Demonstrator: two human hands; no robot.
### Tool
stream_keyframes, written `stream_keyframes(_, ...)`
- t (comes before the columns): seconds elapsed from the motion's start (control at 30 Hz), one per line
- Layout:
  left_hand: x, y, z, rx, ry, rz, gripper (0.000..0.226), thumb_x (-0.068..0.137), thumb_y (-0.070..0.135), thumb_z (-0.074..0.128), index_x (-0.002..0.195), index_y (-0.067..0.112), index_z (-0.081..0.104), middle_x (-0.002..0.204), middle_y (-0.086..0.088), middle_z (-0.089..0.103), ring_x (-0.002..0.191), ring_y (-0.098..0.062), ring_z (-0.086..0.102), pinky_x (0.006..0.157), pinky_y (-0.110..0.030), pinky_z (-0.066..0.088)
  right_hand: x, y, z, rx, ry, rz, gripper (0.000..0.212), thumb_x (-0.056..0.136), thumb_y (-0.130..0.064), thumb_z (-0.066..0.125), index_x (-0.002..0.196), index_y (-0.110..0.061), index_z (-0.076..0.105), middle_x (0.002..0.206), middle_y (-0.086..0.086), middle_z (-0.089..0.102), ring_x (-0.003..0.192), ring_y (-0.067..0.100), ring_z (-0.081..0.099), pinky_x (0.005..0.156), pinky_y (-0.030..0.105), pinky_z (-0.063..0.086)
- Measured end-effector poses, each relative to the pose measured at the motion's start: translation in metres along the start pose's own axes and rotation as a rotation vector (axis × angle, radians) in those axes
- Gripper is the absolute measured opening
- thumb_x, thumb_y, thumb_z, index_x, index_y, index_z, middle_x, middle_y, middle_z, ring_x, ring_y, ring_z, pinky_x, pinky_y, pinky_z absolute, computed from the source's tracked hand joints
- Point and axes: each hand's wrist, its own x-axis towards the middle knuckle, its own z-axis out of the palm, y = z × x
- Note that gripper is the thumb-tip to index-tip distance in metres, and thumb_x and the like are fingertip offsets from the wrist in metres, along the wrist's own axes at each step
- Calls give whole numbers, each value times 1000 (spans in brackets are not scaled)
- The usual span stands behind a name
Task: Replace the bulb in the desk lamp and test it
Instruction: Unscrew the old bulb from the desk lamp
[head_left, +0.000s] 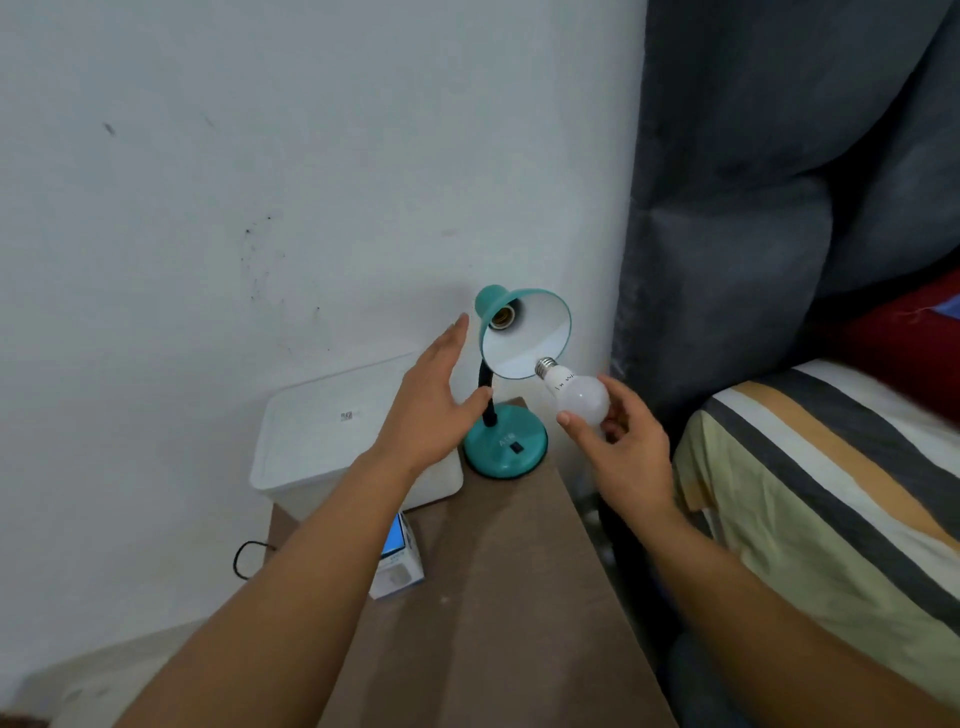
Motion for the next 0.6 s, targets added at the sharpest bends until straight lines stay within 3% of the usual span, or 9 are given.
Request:
stream_keyframes(0.13,-44,-11,15,-20,51,-70,77,92,23,69,155,33,27,155,5,39,143,-13,37,118,-41,35,-28,23,-10,31,-61,46,59,73,-37,81,126,-35,56,121,-10,64,105,1,64,89,22,55)
stream_keyframes(0.2,-66,-18,27,1,44,-61,70,92,21,69,153,26,36,146,13,44,137,-7,40,115,-24,33,-40,41,-11,8,-97,80,60,72,-39,81,126,-35,56,123,-8,64,107,5,64,91,28,56)
stream_keyframes(0.27,-87,-26,40,-2,0,-104,65,93,21,68,151,22,39,145,11,45,132,-3,41,106,-1,22,-49,56,-9,-42,-135,113,63,72,-37,82,129,-31,55,126,-5,61,108,9,64,90,31,57)
stream_keyframes(0.3,-98,-31,47,-7,-32,-146,65,93,23,67,152,20,39,148,7,45,133,-2,40,104,2,18,-54,62,-7,-64,-155,123,63,73,-35,82,129,-29,55,127,-3,60,107,9,64,89,29,57)
stream_keyframes(0.43,-128,-52,74,68,-138,-251,68,95,32,64,155,21,33,157,-1,40,144,-15,36,114,-20,22,-64,81,4,-123,-205,146,62,74,-29,85,129,-19,57,127,2,59,103,8,63,79,17,55)
stream_keyframes(0.6,-143,-73,96,77,-197,-377,65,96,35,59,155,23,33,161,0,33,149,-16,28,122,-31,23,-64,91,23,-199,-287,206,61,76,-23,84,129,-16,56,124,-3,53,91,-6,56,67,-1,44)
